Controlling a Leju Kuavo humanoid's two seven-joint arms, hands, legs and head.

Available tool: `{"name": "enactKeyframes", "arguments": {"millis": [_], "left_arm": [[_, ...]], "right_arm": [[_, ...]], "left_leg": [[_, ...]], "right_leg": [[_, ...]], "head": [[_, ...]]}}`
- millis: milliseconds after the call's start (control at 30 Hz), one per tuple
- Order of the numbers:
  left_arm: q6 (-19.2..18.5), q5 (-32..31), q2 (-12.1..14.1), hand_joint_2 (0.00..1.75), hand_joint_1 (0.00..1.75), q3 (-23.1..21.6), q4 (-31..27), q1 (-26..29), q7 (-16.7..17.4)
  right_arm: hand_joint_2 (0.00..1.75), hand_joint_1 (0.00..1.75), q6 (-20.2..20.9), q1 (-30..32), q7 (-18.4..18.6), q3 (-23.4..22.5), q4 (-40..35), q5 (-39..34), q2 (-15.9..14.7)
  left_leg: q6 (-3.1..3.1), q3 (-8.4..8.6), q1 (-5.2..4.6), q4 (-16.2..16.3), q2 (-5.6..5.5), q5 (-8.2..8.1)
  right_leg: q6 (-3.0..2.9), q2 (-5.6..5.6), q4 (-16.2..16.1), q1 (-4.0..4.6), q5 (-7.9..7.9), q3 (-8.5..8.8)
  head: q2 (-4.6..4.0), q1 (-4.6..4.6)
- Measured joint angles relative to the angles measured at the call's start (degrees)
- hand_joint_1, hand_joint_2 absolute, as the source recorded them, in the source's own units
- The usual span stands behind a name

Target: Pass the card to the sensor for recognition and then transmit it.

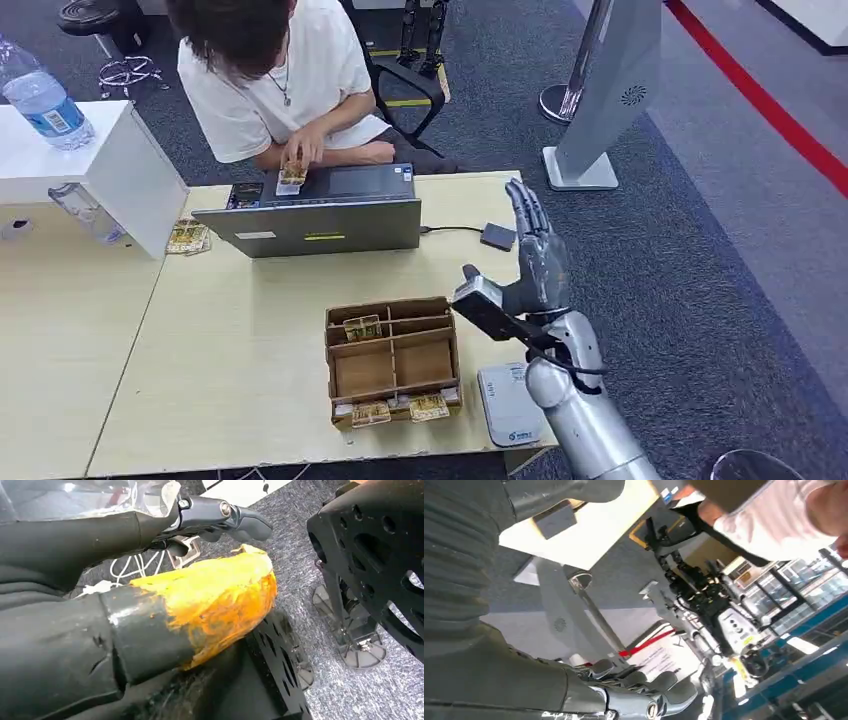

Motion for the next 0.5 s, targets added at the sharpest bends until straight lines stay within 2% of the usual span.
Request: {"name": "enactKeyframes", "arguments": {"millis": [233,267,500], "left_arm": [[0.2,-1.5,-0.2,0.0,0.0,-0.2,0.0,-0.3,-0.3],[0.3,-1.8,-0.2,0.0,0.0,-0.3,0.0,-0.4,-0.4],[0.3,-3.9,-0.4,0.0,0.0,-1.2,0.0,-1.0,-0.6]], "right_arm": [[1.75,0.0,0.8,2.4,-3.1,-6.8,0.3,-4.9,-0.6],[0.0,0.0,1.0,2.7,-3.4,-8.0,0.4,-5.5,-0.6],[0.0,0.0,2.6,4.6,-4.9,-15.6,2.2,-11.2,-1.1]], "left_leg": [[0.0,-0.01,0.0,0.0,-0.01,0.0],[0.0,-0.01,0.0,0.0,-0.01,0.0],[0.0,-0.04,0.0,0.0,-0.03,0.0]], "right_leg": [[0.0,-0.01,0.0,0.0,0.0,0.0],[0.0,-0.01,0.0,0.0,0.0,0.0],[0.0,-0.02,0.0,0.0,0.0,0.0]], "head": [[0.0,0.0],[0.0,0.0],[0.0,0.0]]}}
